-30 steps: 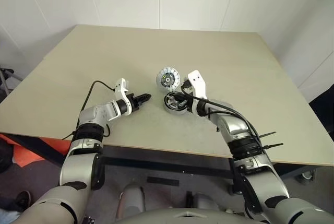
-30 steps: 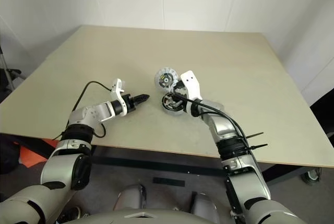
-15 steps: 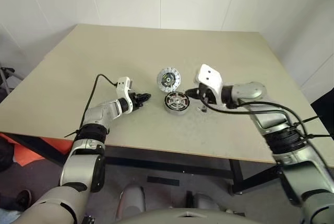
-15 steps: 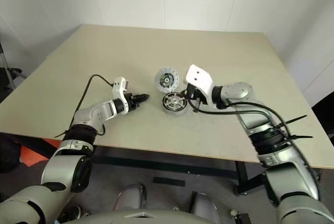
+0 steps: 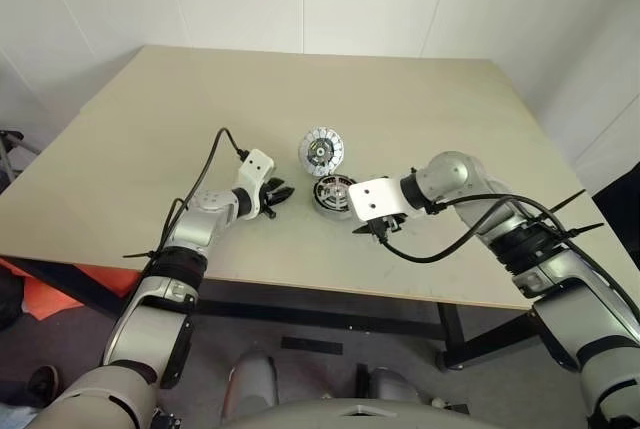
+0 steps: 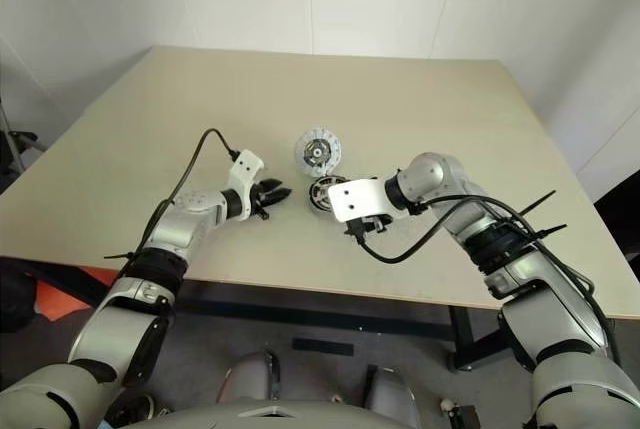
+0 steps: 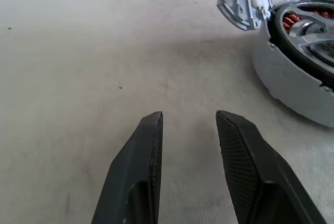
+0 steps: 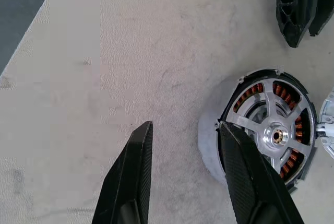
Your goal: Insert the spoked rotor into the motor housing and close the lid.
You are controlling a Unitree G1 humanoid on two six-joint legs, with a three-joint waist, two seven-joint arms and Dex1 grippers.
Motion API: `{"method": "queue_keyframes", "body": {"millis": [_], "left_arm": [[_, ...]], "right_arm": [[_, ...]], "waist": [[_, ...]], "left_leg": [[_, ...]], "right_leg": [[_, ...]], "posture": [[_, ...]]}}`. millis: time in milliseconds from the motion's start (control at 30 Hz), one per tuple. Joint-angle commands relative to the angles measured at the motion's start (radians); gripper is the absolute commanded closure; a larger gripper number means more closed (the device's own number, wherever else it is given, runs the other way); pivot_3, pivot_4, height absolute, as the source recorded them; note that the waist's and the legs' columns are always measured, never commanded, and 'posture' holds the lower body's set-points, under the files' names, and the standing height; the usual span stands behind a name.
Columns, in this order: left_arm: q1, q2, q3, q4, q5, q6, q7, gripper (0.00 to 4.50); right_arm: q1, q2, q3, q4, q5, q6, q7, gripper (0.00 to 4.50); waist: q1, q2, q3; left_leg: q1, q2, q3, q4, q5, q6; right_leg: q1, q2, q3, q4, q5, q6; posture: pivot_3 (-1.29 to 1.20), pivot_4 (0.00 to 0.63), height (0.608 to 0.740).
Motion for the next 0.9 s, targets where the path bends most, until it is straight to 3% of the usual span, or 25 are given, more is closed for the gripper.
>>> {"method": "queue_keyframes", "body": {"millis": [33,433,900], "left_arm": [[0.007,0.015,-0.004,-0.067,0.01,-0.023,-0.015,2.75],[0.043,0.005,-0.005,-0.11,0.008,-0.014,-0.034,2.75],[0.061,-0.001,-0.002,-0.135,0.014,-0.001,-0.022,2.75]], "right_arm": [[-0.045,0.013,-0.007,0.05,-0.036,-0.065,-0.013,2.23],[-0.099,0.034,-0.038,0.121,-0.058,-0.107,-0.02,2.23],[-0.169,0.135,-0.018,0.429,-0.114,-0.187,-0.082,2.23]], "waist": [[0.001,0.0,0.0],[-0.001,0.0,0.0],[-0.018,0.0,0.0]], "left_leg": [[0.0,0.0,0.0,0.001,0.0,0.0],[-0.001,0.001,0.0,0.005,0.0,0.001],[-0.001,0.002,0.0,0.006,0.0,0.0]], "right_leg": [[0.0,0.0,0.0,0.0,0.0,0.0],[-0.001,0.0,0.001,0.005,0.001,-0.001],[-0.002,0.001,0.001,0.008,0.001,-0.001]], "posture": [[0.0,0.0,0.74],[0.0,0.0,0.74],[0.0,0.0,0.74]]}}
